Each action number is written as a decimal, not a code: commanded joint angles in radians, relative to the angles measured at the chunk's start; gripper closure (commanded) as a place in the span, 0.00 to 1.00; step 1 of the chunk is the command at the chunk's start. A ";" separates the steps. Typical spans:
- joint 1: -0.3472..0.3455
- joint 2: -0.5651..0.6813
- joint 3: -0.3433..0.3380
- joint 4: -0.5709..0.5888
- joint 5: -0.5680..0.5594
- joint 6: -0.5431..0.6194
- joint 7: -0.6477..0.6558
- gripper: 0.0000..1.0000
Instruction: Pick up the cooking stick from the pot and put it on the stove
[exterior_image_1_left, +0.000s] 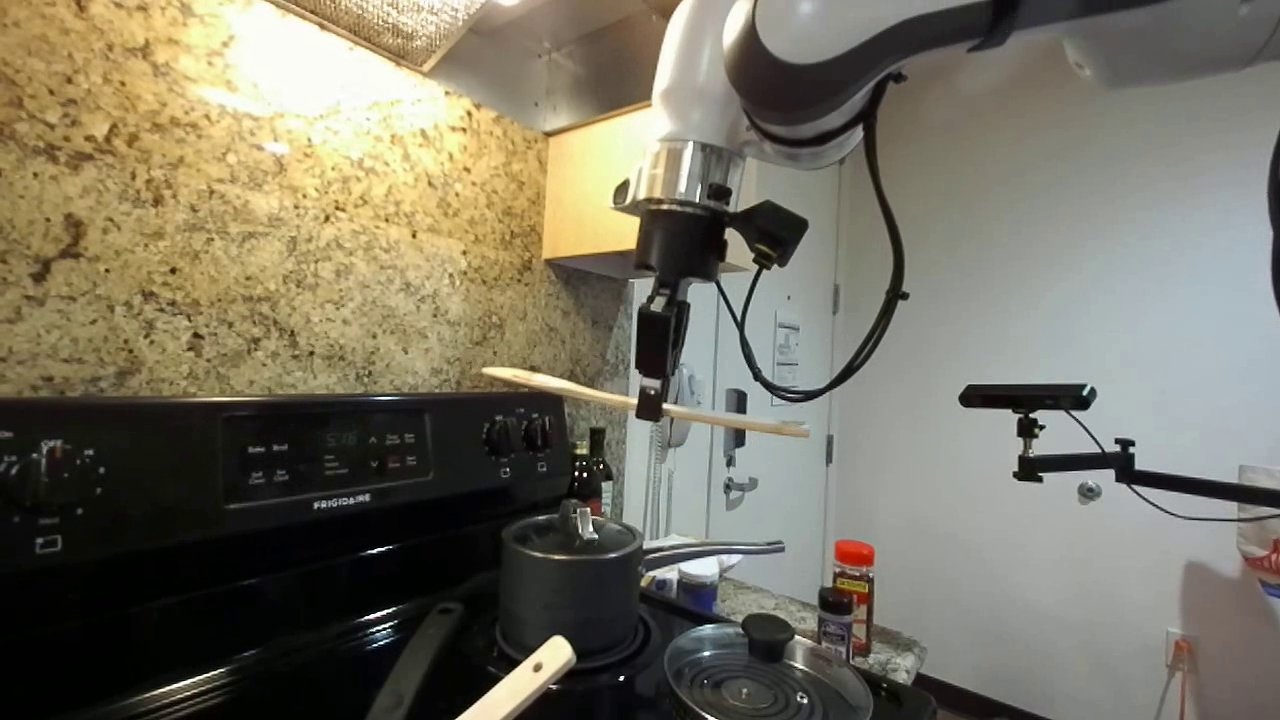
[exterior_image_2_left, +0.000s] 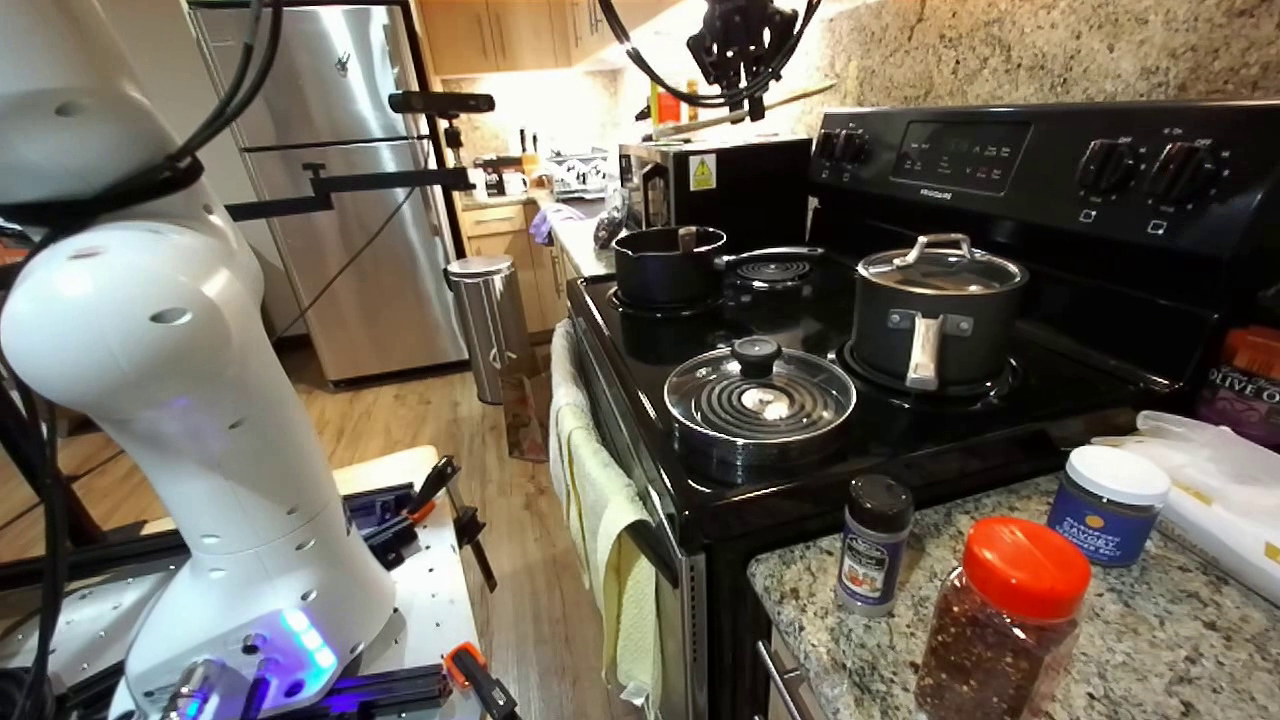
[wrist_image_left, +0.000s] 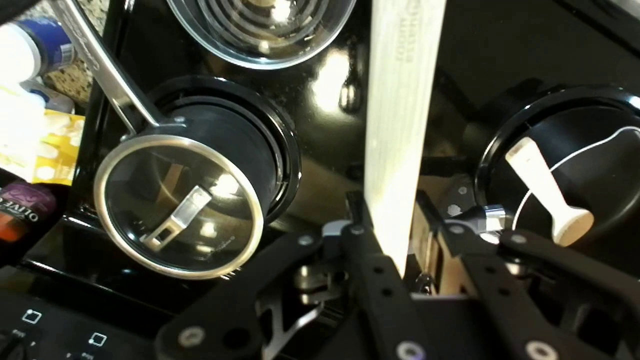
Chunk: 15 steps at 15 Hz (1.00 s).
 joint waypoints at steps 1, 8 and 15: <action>-0.035 -0.083 -0.020 -0.100 -0.018 0.033 0.003 0.89; -0.031 -0.133 -0.005 -0.276 0.002 0.178 0.100 0.88; -0.030 -0.104 0.073 -0.439 -0.041 0.401 0.335 0.88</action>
